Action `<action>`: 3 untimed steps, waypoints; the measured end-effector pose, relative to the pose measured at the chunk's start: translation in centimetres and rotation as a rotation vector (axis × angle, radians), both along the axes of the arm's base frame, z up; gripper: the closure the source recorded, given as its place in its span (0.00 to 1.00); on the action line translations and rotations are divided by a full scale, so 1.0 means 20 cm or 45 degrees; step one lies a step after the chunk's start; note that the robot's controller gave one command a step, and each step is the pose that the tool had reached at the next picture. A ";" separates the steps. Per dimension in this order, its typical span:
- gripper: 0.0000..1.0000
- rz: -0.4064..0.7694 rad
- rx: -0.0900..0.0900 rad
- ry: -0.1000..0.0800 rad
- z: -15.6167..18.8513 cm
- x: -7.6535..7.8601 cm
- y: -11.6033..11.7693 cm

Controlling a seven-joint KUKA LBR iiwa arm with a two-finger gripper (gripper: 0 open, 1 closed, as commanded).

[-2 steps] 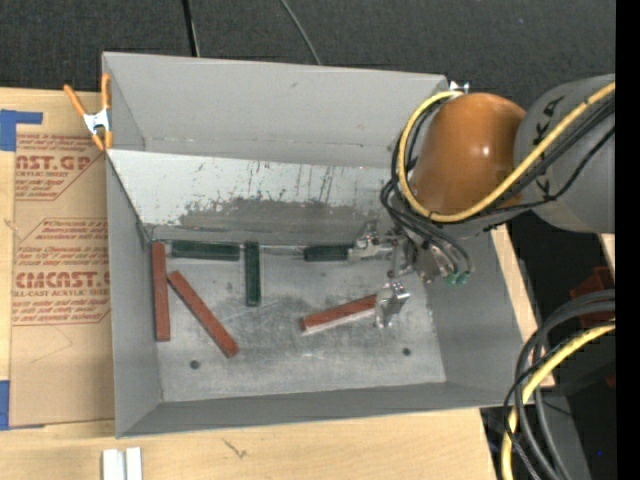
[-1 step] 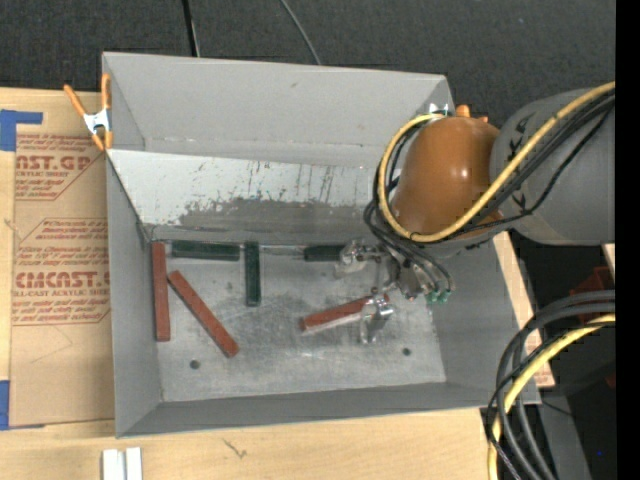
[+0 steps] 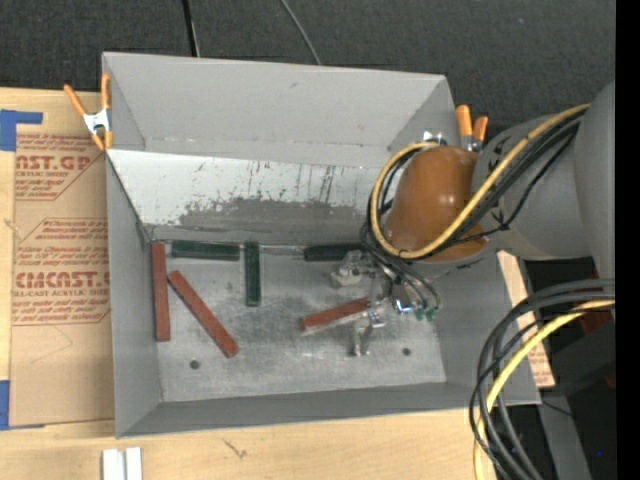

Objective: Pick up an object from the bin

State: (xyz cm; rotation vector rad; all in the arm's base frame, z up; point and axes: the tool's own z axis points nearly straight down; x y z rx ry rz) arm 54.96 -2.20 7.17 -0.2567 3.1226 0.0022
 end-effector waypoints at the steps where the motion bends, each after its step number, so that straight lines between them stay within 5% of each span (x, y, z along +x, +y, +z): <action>1: 1.00 -0.032 -0.004 -0.002 0.02 -0.05 0.04; 3: 1.00 -0.032 -0.005 0.001 0.03 -0.05 0.04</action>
Offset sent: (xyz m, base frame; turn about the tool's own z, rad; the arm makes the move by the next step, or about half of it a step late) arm 0.0000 0.0000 0.0000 0.0000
